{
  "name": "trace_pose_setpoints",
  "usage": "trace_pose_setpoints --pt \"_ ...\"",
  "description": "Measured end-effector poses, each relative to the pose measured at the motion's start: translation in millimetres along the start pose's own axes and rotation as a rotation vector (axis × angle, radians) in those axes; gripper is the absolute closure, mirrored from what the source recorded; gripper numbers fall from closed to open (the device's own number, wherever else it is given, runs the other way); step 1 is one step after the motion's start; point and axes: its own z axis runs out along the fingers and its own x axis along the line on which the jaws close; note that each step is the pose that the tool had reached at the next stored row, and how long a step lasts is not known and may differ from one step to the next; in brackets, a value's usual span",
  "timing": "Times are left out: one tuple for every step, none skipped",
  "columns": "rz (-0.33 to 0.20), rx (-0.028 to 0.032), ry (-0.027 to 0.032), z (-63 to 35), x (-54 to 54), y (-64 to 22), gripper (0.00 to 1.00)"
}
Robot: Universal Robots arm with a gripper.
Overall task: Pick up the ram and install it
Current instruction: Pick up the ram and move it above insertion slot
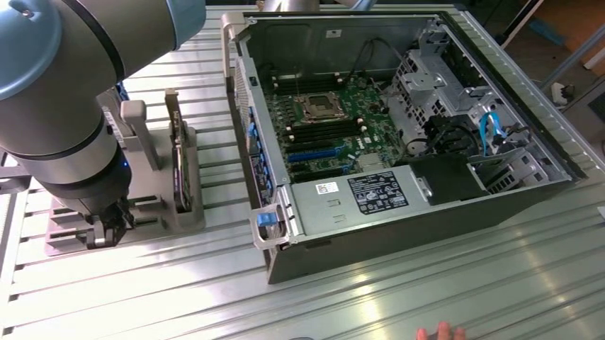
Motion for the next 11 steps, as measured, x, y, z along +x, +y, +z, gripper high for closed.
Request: trace_pose_setpoints --pt "-0.001 -0.0001 0.0001 0.0 0.0 0.0 0.88" --pt "-0.004 -0.0001 0.0001 0.0 0.0 0.0 0.88" --pt "-0.007 0.0000 0.0001 0.0 0.0 0.0 0.88" --pt "-0.011 0.0000 0.0003 0.0 0.0 0.0 0.88" --pt "-0.014 0.0000 0.0005 0.0 0.0 0.0 0.88" --pt "-0.015 -0.0001 0.0006 0.0 0.0 0.0 0.88" --pt "-0.015 0.0000 0.0005 0.0 0.0 0.0 0.88" --pt "-0.015 0.0000 0.0005 0.0 0.0 0.0 0.88" --pt "-0.015 0.0000 0.0005 0.0 0.0 0.0 0.88" --pt "-0.015 0.0000 0.0005 0.0 0.0 0.0 0.88" --pt "-0.015 0.0000 0.0005 0.0 0.0 0.0 0.88"
